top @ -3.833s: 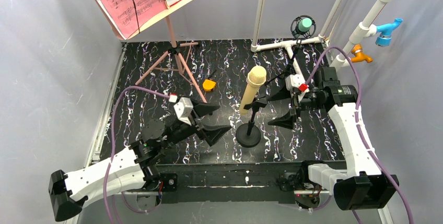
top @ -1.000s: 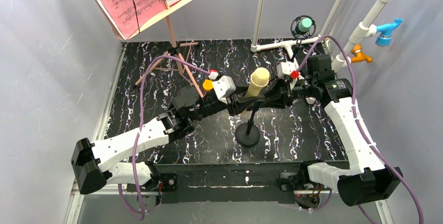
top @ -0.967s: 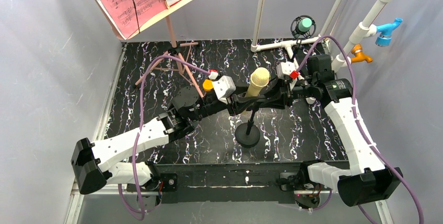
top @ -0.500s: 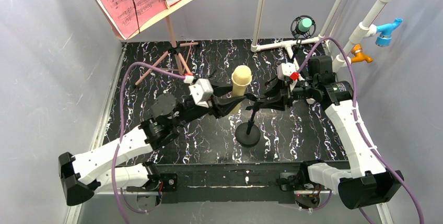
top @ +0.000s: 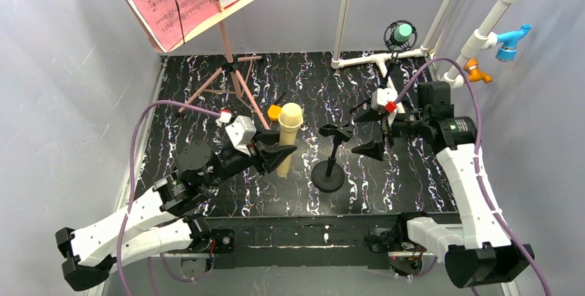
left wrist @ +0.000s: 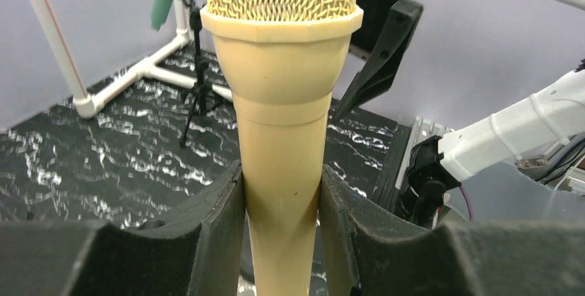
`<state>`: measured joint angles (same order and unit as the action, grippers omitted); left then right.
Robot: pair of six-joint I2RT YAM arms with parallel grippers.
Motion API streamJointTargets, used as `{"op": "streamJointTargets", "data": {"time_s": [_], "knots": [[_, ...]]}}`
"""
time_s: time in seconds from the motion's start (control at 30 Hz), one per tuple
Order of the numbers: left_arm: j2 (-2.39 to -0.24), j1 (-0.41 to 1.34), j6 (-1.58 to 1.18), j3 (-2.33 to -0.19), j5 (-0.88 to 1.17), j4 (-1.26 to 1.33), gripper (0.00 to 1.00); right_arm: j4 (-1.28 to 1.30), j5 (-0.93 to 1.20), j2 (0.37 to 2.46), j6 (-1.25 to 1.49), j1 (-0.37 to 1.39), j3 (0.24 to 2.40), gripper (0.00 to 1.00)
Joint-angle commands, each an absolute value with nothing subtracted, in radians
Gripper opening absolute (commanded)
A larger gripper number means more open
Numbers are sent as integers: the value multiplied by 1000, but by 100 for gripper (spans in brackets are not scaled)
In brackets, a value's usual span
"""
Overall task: Pack up the instrument practice props
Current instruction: Place the microphone at the center of the board.
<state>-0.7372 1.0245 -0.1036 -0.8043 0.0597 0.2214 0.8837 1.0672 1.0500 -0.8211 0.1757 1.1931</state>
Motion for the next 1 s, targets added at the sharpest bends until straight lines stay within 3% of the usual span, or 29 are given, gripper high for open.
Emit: {"op": "streamJointTargets", "data": {"time_s": [0.0,0.43,0.67,0.97], "knots": [[-673,1026,-170,-830,-32,-3,0,950,1018,977,-864,128,1166,98],[-496,1026,-409,-750,-232,-333,0,875,832,776,-770,31,912,98],[-554,1026,-507,-801,-342,-510,0,655,693,713,-557,23,780,98],[-609,1026,-602,-785,-426,-595,0,527,624,671,-478,23,714,98]]}}
